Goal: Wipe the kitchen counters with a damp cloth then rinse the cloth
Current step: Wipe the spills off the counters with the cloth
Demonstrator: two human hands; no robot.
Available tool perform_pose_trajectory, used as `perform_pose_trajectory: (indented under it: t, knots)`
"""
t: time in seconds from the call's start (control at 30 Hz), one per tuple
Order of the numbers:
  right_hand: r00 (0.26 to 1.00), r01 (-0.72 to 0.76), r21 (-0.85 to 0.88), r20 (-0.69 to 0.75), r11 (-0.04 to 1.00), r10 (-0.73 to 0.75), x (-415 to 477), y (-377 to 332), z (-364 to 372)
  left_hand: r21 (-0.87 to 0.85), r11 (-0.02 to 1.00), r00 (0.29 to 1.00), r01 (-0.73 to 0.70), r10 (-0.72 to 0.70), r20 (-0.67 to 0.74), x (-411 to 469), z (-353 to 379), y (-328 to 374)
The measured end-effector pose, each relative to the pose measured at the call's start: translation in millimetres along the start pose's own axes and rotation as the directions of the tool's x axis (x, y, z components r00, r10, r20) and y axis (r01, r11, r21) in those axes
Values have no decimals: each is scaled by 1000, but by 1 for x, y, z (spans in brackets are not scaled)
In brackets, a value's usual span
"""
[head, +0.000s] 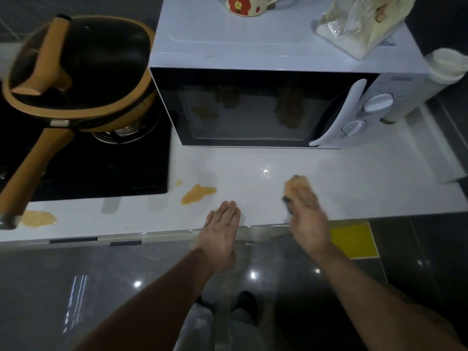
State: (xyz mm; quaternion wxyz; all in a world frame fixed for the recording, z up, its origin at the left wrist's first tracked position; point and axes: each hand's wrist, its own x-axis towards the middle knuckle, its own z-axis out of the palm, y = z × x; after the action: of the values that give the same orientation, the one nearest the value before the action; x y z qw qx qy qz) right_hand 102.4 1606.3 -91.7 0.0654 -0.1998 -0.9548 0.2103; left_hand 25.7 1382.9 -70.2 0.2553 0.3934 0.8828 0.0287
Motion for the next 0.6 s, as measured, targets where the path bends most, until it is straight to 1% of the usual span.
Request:
perform_pose_trajectory:
  t: [0.03,0.1,0.17,0.2,0.23,0.27,0.3,0.33,0.37,0.4,0.43,0.47,0.5,0.53,0.6]
  knots:
    - [997,70,42,8,997,-70,-4,-21,9,-7,1000,1000,-1,1,-10,1,1,1]
    - [983,165,95,66,982,-171,-10,-55,29,-61,998,999,-27,25,-38,2,0,0]
    - [961,235,102,125,967,-247,-13,-70,37,-181,981,993,-74,57,-100,-4,-4,-8]
    - [946,262,104,168,959,-277,-12,-70,33,-218,970,983,-109,73,-166,-10,-6,-15]
    - [931,291,102,198,951,-306,-9,-65,26,-211,968,961,-139,80,-265,-16,-6,-25]
    - [929,303,102,191,948,-317,-4,-58,16,-185,974,931,-129,55,-361,-24,-5,-36]
    - [946,276,105,145,955,-289,3,-49,4,-172,982,906,-73,-7,-423,-33,-4,-50]
    - [977,188,107,80,976,-196,13,-39,-8,-168,986,892,19,-93,-443,-42,-5,-64]
    - [998,60,94,17,994,-62,25,-31,-18,-162,978,880,131,-190,-436,-50,-5,-78]
    - [997,-65,64,-29,996,66,37,-22,-23,-150,958,868,245,-286,-406,-57,-5,-92]
    - [990,-133,13,-48,991,134,45,-17,-22,-126,932,859,339,-361,-363,-61,-3,-105]
    - [988,-146,-16,-49,989,145,49,-17,-14,-93,912,860,399,-407,-308,-64,-3,-116]
    - [990,-137,-14,-47,991,136,49,-25,-6,-70,903,865,425,-428,-261,-66,-2,-123]
    - [993,-111,10,-42,994,112,46,-39,4,-72,901,869,428,-432,-242,-66,-1,-126]
    - [1000,15,72,-20,997,-14,32,-69,23,-124,900,855,418,-436,-280,-62,-3,-126]
